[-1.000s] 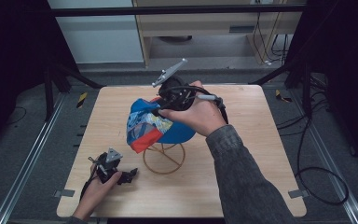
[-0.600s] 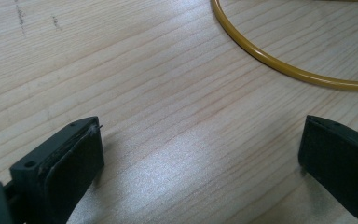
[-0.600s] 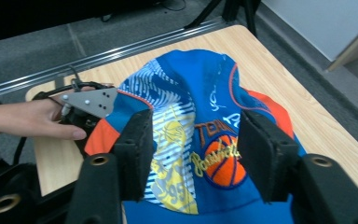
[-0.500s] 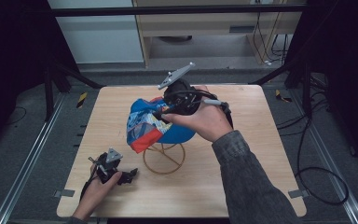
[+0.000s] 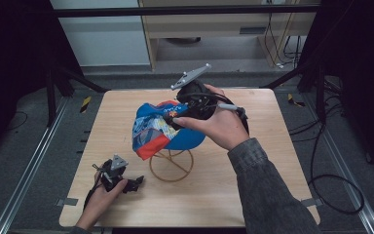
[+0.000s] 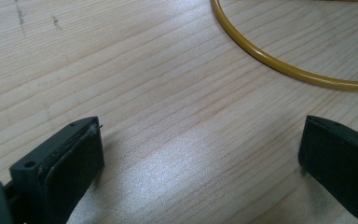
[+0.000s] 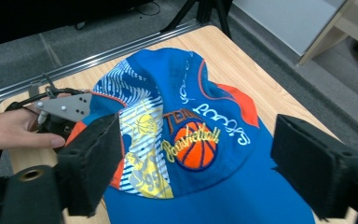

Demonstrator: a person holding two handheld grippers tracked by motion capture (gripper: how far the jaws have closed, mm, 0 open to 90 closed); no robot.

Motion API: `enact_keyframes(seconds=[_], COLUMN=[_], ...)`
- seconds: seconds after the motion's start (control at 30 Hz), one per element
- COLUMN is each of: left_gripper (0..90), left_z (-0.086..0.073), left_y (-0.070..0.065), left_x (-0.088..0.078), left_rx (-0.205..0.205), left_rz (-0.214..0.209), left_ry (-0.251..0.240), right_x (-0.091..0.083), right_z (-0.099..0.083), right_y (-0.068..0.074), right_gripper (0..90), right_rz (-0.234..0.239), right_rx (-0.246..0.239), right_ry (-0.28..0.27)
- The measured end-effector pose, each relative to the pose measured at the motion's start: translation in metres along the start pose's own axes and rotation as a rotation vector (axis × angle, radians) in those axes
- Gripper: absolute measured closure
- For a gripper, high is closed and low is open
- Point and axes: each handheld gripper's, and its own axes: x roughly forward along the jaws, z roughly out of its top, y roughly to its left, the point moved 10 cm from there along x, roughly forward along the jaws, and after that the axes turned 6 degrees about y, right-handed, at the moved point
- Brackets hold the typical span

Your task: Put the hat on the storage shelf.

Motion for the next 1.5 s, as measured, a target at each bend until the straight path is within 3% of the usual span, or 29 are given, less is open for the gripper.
enact_keyframes(seconds=[0.33,0.57,0.83,1.13,1.5], left_gripper=[0.0,0.0,0.0,0.0,0.0], left_z=[0.001,0.0,0.0,0.0,-0.001], left_y=[0.0,-0.001,-0.001,-0.002,-0.003], left_x=[0.0,0.0,0.0,0.0,-0.001], left_rx=[0.0,0.0,0.001,0.003,0.005], left_rz=[0.001,0.002,0.002,0.001,-0.002], left_ry=[-0.001,-0.001,-0.003,-0.004,-0.001], right_x=[-0.012,-0.015,-0.041,-0.061,-0.061], right_z=[-0.008,-0.029,-0.047,-0.092,-0.144], right_y=[-0.008,-0.015,-0.024,-0.058,-0.079], right_gripper=[7.6,5.4,6.5,11.6,12.9], right_rz=[-0.037,-0.087,-0.106,-0.186,-0.233], right_rx=[0.009,0.052,0.079,0.181,0.226], right_ry=[-0.033,-0.063,-0.097,-0.105,-0.079])
